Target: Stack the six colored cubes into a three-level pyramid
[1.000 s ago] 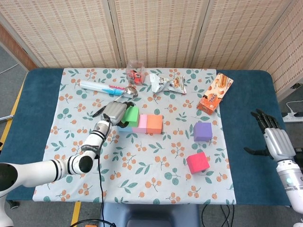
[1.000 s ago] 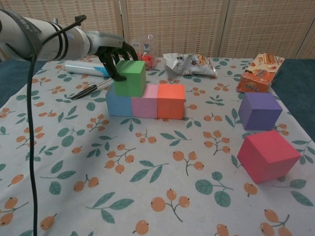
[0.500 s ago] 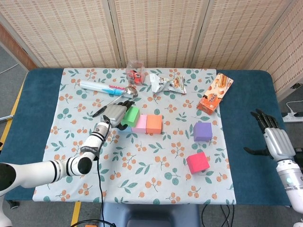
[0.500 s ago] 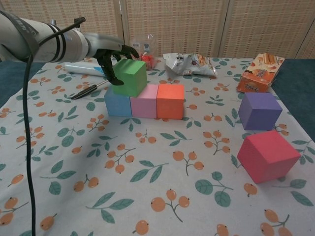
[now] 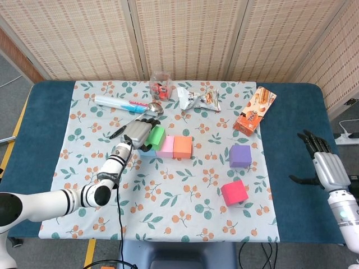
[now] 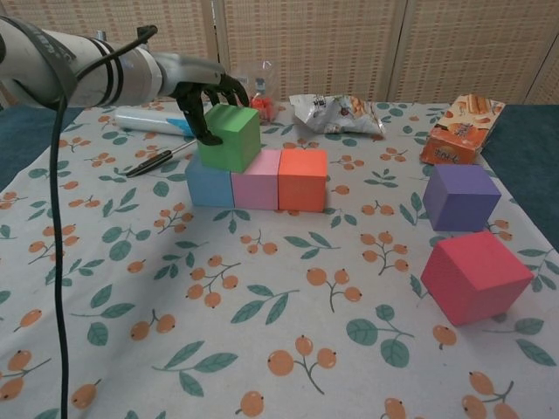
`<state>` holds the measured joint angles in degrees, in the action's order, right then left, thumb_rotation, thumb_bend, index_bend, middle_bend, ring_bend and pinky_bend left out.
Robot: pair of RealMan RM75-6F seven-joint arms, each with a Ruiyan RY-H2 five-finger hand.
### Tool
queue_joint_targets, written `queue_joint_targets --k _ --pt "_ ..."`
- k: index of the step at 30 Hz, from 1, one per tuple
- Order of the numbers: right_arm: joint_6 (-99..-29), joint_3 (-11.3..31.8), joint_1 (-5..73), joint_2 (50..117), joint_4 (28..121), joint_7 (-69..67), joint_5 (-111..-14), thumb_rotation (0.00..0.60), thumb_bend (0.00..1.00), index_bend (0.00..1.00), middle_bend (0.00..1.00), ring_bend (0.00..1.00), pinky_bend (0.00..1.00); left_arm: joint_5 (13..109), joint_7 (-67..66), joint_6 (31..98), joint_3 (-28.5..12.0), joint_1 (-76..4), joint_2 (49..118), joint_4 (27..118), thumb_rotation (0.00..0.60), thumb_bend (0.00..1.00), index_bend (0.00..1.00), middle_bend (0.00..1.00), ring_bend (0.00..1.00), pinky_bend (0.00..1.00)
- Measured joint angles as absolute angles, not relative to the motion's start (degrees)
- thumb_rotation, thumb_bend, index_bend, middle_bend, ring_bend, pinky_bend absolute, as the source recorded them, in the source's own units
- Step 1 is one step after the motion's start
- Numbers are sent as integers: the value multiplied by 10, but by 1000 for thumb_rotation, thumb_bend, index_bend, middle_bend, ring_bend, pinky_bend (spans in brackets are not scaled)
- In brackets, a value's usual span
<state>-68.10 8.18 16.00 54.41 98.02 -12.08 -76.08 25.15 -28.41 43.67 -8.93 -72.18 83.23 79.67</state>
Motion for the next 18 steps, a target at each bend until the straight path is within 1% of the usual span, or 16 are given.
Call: queue_joint_targets --k 2,3,8,18 --pt "-682 82 159 544 980 -122 -761 600 18 0 39 0 73 254 -284 442 -91 -722 836 793 600 344 344 334 293 240" --pt "-682 82 159 544 980 -122 -761 600 18 0 39 0 73 256 -283 446 -92 -721 838 792 600 345 361 353 309 240" --pt "-685 82 157 542 980 -124 -762 600 18 0 39 0 73 254 -290 463 -97 -720 835 802 600 344 394 396 347 247" --pt "-681 81 158 539 980 -125 -765 600 18 0 39 0 73 180 -335 505 -108 -733 843 824 600 341 346 397 362 272"
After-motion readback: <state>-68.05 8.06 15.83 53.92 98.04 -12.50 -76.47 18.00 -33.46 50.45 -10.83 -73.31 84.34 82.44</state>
